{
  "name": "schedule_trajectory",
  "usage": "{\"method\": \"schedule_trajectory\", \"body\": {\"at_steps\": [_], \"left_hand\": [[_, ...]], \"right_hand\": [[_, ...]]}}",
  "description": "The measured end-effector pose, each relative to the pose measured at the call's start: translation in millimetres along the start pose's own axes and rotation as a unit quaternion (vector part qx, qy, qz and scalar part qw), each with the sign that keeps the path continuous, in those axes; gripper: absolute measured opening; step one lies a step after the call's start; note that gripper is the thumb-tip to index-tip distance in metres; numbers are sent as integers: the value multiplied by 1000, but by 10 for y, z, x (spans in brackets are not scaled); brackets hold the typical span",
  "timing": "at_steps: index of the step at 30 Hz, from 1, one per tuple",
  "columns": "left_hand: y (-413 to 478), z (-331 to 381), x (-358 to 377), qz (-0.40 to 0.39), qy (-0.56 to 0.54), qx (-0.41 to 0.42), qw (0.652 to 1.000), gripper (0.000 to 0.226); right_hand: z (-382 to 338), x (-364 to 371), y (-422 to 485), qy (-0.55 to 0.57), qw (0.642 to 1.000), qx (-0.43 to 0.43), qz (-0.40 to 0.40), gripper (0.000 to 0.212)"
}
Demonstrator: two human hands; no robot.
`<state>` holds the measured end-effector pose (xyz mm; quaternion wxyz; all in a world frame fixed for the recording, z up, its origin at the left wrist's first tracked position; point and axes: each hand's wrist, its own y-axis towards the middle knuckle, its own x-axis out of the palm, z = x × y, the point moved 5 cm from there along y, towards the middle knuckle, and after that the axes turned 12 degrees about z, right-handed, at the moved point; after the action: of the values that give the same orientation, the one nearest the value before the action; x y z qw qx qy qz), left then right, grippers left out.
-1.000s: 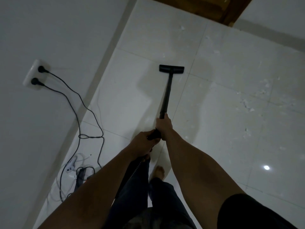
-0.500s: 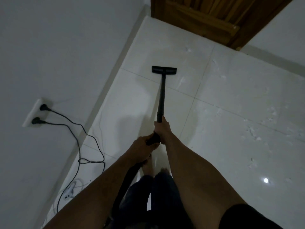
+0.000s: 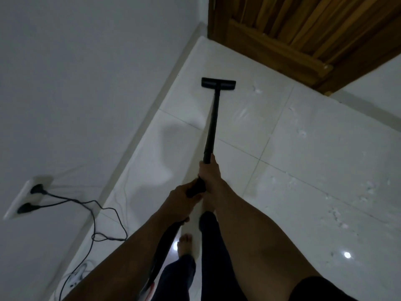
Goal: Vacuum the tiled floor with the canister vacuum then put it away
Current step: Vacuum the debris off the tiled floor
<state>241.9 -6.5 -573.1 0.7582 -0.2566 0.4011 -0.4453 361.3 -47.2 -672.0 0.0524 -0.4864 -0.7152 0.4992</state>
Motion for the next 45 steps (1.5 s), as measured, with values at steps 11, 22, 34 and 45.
{"method": "schedule_trajectory", "body": {"at_steps": [11,22,34,45], "left_hand": [[541,436,-210,3,20,3,1000,50],[826,686,-163,49,-17,10,999,47],[352,489,-168,23,49,54,997,51],[-598,-112,-80,-48,76,87,992,49]], "right_hand": [[-509,-89,316,18,998,33,54,59],[-974,-95,607,10,999,8,35,60],[-583,-210,164,22,997,5,78,60],[401,-350,-750,-5,993,37,115,62]]}}
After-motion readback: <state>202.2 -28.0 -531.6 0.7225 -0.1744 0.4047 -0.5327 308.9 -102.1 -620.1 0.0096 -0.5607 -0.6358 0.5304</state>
